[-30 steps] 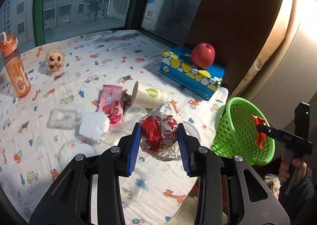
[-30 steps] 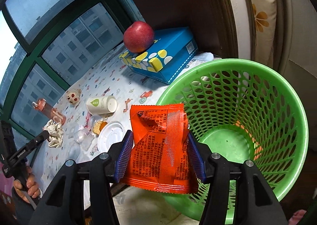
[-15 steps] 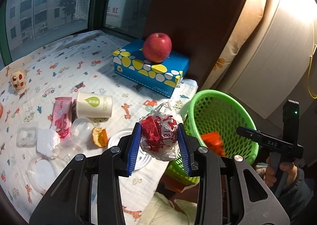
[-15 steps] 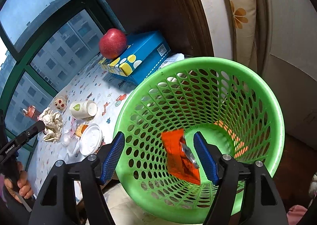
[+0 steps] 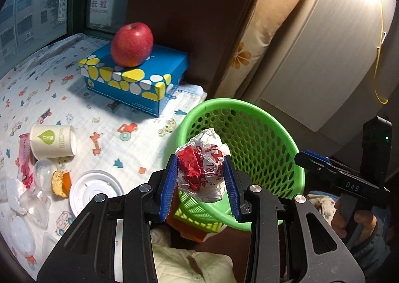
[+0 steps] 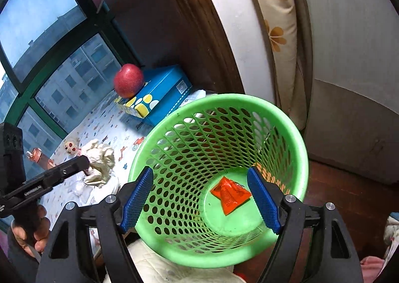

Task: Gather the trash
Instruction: 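Drop the orange wrapper in the basket with right tool while left drops crumpled wrapper, then move both tools back from the basket over the table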

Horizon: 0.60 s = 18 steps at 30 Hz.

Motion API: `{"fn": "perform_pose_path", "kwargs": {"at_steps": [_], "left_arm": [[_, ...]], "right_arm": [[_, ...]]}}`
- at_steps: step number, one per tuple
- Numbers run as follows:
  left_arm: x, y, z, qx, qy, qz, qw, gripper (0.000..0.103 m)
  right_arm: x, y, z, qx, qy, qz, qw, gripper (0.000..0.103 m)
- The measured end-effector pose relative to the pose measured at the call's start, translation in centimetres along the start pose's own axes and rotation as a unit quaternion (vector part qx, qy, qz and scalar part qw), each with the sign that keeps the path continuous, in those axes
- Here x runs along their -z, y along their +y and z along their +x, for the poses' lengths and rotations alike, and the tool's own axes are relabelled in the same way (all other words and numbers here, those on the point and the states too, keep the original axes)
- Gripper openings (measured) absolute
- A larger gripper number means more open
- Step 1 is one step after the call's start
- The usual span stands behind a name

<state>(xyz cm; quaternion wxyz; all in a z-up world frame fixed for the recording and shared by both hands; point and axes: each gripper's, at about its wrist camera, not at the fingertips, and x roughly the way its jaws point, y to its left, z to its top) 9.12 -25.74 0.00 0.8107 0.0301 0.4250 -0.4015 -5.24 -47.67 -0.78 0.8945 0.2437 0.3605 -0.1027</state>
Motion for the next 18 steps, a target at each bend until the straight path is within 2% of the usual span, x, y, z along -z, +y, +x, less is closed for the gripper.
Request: {"fn": "perform_pose_path", "kwargs": {"at_steps": [9,12,15,18], "left_arm": [[-0.4,-3.4,3.6,0.029,0.03,0.017,0.999,0.04],[-0.4,-3.7,4.1,0.04,0.03,0.011,0.9987,0.056],[-0.2,-3.5,4.0,0.05,0.025,0.008,0.9984,0.058],[0.1,-2.8,3.4,0.039,0.02,0.002,0.999,0.059]], "right_arm": [[0.4,-2.0,-0.5,0.001,-0.003,0.019,1.0,0.075],[0.5,-2.3,-0.7,0.0,-0.003,0.024,1.0,0.075],[0.6,-2.2,-0.6,-0.001,-0.001,0.022,1.0,0.076],[0.6,-1.8,-0.6,-0.005,-0.001,0.019,1.0,0.076]]}}
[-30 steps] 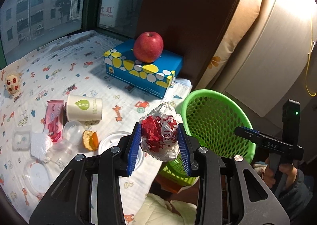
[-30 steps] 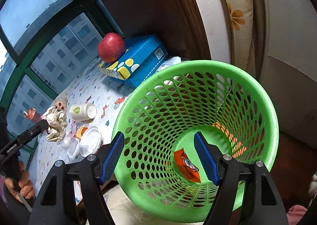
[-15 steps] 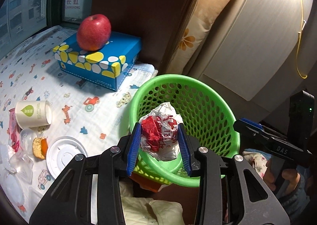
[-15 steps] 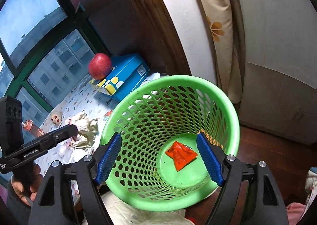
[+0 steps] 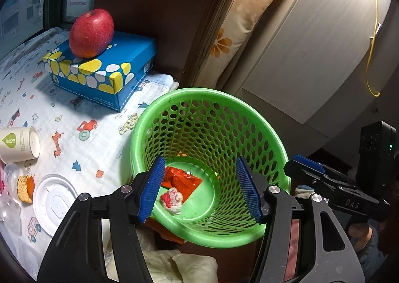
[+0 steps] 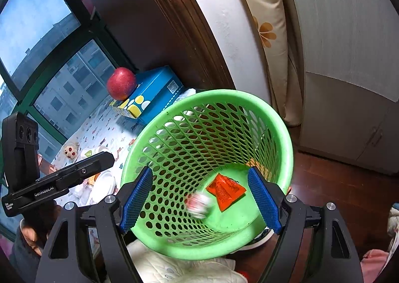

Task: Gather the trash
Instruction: 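Move both tools back from the basket over the table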

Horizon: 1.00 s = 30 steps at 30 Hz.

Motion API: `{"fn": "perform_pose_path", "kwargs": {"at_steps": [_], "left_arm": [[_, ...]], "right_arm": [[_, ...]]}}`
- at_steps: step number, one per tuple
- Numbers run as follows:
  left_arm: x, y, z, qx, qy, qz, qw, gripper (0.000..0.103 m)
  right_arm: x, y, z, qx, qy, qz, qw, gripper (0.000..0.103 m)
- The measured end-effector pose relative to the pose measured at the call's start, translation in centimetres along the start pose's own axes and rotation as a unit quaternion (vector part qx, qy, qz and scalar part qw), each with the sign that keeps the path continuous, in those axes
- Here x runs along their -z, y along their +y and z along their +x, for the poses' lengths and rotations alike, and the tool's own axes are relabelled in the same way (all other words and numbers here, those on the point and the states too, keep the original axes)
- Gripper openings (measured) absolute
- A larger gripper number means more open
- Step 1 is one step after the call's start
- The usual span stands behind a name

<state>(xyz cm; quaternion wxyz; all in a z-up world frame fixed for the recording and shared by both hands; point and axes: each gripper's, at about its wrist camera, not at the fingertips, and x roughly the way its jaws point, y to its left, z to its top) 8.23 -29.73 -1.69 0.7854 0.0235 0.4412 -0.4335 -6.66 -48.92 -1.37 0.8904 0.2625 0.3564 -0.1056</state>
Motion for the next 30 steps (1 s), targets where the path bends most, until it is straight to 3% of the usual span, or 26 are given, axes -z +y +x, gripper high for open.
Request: {"fn": "perform_pose_path", "kwargs": {"at_steps": [9,17,30], "left_arm": [[1.9,3.0,-5.1,-0.059,-0.033,-0.022,0.9975,0.059],[4.9,7.4,-9.1,-0.138,-0.043,-0.045,0.9885,0.059],[11.8,16.1,-13.9,-0.18,-0.014,-0.077,0.9806,0.069]], "right_arm": [[0.4,3.2,0.7,-0.025,0.004,-0.03,0.999,0.078],[0.9,7.5,1.6,-0.05,0.015,-0.066,0.996,0.079],[2.3,13.2,3.8,-0.081,0.043,-0.11,0.99,0.079]]}}
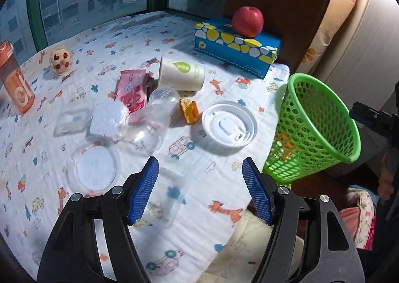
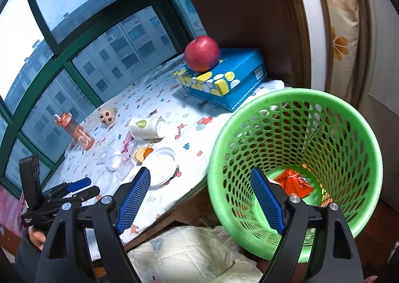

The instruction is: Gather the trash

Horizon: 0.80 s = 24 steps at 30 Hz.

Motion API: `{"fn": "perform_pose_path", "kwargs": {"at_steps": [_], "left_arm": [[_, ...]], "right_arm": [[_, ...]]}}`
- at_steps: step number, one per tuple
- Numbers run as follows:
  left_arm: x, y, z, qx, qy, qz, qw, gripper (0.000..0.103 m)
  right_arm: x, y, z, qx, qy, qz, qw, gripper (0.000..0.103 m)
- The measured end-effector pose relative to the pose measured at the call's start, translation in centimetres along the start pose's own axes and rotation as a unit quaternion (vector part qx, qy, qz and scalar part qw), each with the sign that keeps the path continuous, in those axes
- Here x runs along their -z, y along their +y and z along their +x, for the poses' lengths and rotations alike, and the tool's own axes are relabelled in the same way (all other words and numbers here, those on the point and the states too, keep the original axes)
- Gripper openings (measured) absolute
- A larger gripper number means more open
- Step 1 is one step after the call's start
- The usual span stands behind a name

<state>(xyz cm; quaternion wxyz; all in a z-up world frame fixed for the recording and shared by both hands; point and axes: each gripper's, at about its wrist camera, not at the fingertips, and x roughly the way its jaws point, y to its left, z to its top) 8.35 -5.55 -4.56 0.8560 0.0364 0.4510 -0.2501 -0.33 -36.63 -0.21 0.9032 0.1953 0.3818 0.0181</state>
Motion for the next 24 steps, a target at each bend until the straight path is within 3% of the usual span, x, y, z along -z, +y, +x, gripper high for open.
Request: {"fn": "perform_pose_path", "kwargs": {"at_steps": [5,24], "left_arm": [[1.5,1.8,0.8,-0.002,0.02,0.011,0.9997,0.075],[2.1,3.0,5.1,-0.004,0.06,0.047,0.9971,0.077]], "right_arm": [[0.3,1.6,1.0,-0.008,0.012,-0.014,1.0,0.079],[0.9,4.5,4.4,-0.021,0.052,-0.039,0.998,0.08]]}}
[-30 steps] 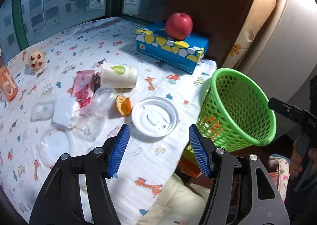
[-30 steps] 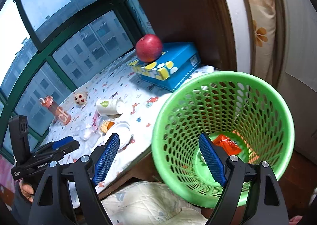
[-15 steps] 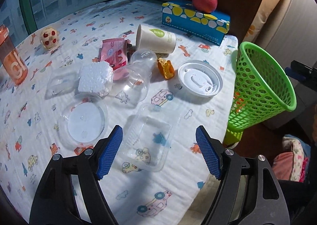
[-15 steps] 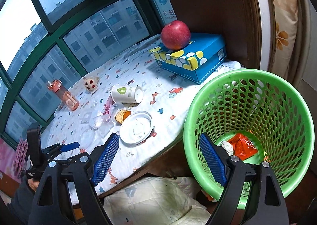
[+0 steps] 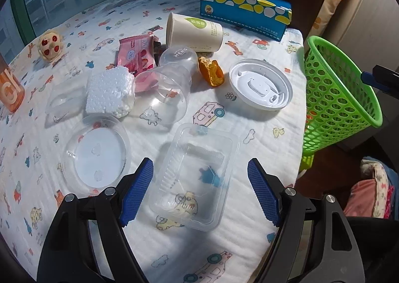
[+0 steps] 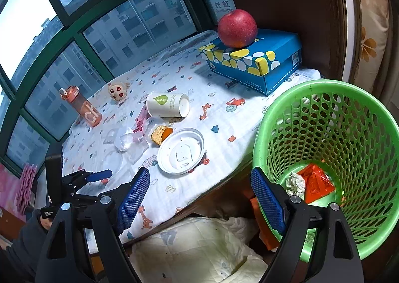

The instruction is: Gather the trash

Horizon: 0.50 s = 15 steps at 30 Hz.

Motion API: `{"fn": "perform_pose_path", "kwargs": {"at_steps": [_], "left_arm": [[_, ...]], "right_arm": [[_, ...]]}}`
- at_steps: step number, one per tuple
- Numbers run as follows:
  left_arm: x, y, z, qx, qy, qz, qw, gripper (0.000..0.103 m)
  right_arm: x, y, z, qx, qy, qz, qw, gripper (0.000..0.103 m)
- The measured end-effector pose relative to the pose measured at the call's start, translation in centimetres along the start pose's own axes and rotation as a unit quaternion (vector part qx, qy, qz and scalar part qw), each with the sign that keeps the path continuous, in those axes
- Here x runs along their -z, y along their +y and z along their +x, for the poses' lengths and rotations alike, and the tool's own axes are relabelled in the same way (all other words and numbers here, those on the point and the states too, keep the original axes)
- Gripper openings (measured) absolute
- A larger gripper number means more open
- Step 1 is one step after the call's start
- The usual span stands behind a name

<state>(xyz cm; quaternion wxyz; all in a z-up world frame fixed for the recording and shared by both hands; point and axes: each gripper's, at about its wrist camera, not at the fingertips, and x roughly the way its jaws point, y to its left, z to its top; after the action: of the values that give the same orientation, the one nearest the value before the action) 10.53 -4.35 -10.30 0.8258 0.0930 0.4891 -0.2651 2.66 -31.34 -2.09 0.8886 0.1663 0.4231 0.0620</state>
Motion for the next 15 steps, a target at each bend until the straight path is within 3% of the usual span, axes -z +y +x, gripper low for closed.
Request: {"fn": "perform_pose_path", "kwargs": {"at_steps": [4,8,15], "left_arm": [[0.1,-0.2,0.5,-0.003,0.002,0.007,1.0,0.076],[0.1,-0.1,0.8,-0.005,0.002,0.007,1.0,0.065],[0.5,0.3,0.3,-0.009,-0.011,-0.007,0.9999,0.059]], "right_arm": [[-0.1,0.4,0.5,-0.004,0.004,-0.005,1.0,0.08],[-0.1,0.6,0.9,-0.005,0.009,-0.009,1.0,0.08],[-0.4,1.0,1.9,-0.004,0.017,-0.015,1.0,0.08]]}}
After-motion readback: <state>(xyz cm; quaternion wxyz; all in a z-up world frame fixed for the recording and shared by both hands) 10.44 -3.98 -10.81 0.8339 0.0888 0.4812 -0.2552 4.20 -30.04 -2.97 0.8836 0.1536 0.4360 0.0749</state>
